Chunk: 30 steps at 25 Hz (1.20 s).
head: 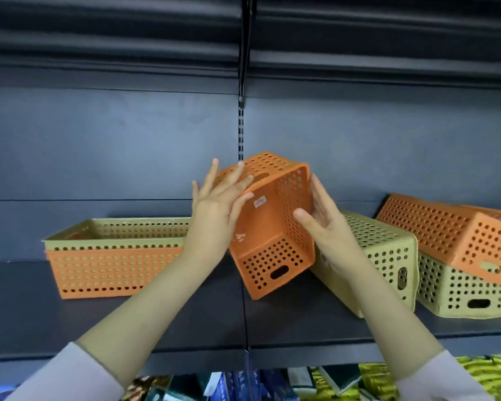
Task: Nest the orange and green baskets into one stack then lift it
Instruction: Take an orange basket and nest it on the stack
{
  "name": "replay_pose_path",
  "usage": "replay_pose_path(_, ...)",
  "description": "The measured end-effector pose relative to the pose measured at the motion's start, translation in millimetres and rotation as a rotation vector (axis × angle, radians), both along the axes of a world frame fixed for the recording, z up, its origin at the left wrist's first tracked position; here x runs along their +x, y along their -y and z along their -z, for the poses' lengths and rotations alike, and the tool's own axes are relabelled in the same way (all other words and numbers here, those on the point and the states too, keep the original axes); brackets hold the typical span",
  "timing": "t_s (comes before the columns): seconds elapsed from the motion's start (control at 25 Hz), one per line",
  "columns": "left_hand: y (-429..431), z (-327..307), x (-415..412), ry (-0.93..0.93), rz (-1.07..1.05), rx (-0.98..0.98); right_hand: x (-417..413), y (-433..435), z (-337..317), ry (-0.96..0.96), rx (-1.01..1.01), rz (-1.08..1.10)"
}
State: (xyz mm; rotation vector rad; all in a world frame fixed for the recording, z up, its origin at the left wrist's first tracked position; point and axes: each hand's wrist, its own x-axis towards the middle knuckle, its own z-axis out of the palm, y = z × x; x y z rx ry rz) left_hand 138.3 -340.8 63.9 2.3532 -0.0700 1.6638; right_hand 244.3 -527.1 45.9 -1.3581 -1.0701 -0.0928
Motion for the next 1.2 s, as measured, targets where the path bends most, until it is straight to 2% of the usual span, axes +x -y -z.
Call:
replay_pose_path(0.08, -6.0, -8.1, 1.2, 0.083, 0.061, -0.173, 6.8, 1.9, 7.6, 0.011, -0.131, 0.085)
replay_pose_path(0.2, -17.7, -16.3, -3.4, 0.165, 0.063, -0.475, 24.7, 5.6, 30.5, 0.071, -0.380, 0.385)
replay_pose_path(0.24, -22.7, -18.7, -6.0, 0.201, 0.041, -0.538, 31.1, 4.9, 39.3, 0.062, -0.384, 0.428)
replay_pose_path(0.32, -37.4, -24.2, -9.6, 0.273, 0.029, -0.636, 34.5, 0.8, 48.8, 0.003, -0.298, 0.391)
replay_pose_path(0.44, -68.1, -31.8, -13.1, 0.342, 0.059, -0.790, 22.5, -11.4, 45.4, -0.049, -0.218, 0.204)
replay_pose_path(0.64, -117.8, -42.4, -31.2, 0.351, 0.188, -1.001, -7.1, -58.0, 16.8, -0.013, -0.123, 0.054)
replay_pose_path(0.76, -152.3, -50.9, -51.8, 0.311, 0.306, -1.063, -19.8, -99.8, 1.1, 0.002, -0.041, 0.042)
replay_pose_path(0.88, -187.5, -55.8, -73.2, 0.210, 0.376, -1.090, -33.2, -145.3, -11.7, -0.089, 0.114, 0.068)
replay_pose_path(1.04, -252.9, -57.2, -104.4, 0.098, 0.344, -1.014, -58.7, -208.3, -20.3, -0.130, 0.142, 0.095)
replay_pose_path(1.2, -296.3, -43.5, -133.0, -0.124, 0.366, -0.882, -69.8, -246.5, -19.5, -0.135, 0.136, 0.143)
